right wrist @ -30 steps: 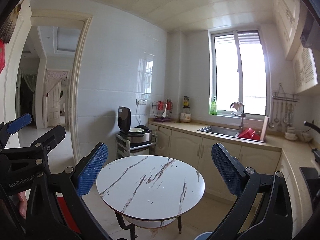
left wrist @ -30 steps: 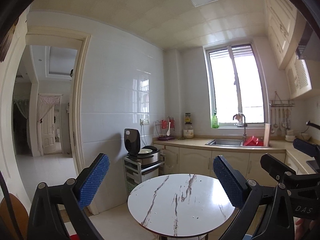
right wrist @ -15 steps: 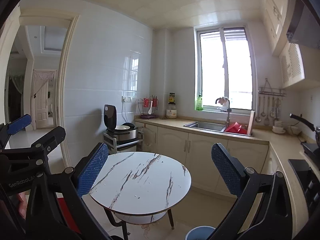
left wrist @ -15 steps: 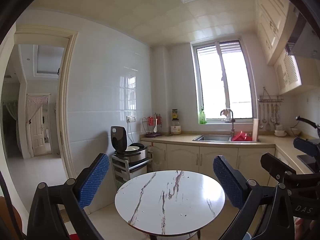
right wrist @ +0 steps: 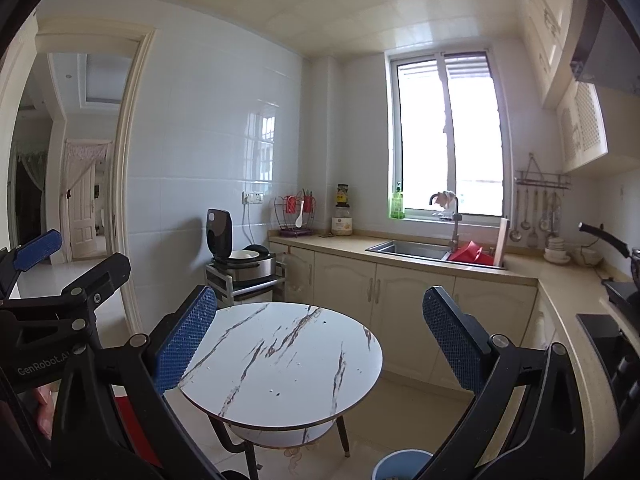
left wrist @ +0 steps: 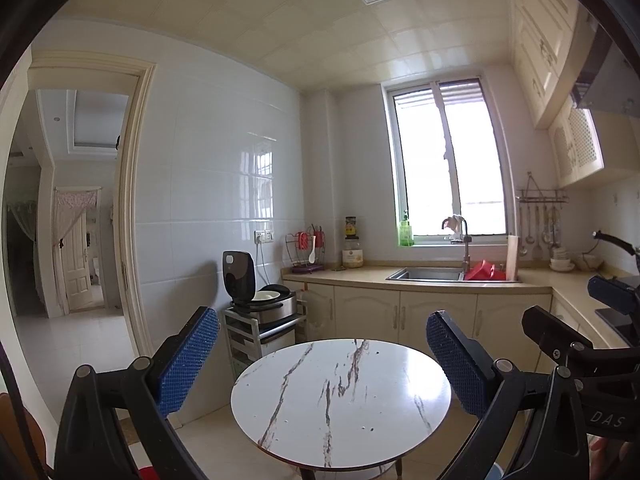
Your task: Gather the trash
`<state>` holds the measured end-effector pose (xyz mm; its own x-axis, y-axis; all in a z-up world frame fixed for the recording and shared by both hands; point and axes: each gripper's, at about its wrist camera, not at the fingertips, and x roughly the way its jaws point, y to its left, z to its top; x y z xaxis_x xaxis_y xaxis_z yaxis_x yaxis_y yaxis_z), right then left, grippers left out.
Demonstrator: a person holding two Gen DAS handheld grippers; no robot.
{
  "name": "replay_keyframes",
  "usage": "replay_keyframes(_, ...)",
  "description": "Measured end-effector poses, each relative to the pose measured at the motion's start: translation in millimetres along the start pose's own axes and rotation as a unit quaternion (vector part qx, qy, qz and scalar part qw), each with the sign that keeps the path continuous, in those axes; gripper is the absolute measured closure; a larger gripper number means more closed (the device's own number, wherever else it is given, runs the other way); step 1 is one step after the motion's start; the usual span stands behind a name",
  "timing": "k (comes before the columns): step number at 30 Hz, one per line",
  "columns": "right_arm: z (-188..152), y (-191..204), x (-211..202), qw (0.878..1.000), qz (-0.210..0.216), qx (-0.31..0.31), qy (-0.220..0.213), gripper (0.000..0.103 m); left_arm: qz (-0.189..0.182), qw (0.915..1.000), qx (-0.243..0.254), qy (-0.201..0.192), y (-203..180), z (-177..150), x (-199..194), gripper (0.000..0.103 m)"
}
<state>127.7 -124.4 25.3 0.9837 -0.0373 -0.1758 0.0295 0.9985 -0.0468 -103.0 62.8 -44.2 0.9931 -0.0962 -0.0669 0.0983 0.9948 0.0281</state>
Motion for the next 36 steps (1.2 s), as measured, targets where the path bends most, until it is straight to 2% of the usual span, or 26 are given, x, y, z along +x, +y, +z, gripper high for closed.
replay_keyframes(17,2.4,-2.2,-0.3,1.0,-0.005,0.0,0.007,0.0,-0.005,1.0,0.005,0.004,14.3,18.6,13.5,0.001)
replay_keyframes(36,2.5,-0.7,-1.5,1.0,-0.009,0.0,0.008,0.0,-0.005,1.0,0.007,0.005,19.4,18.7,12.9,0.001)
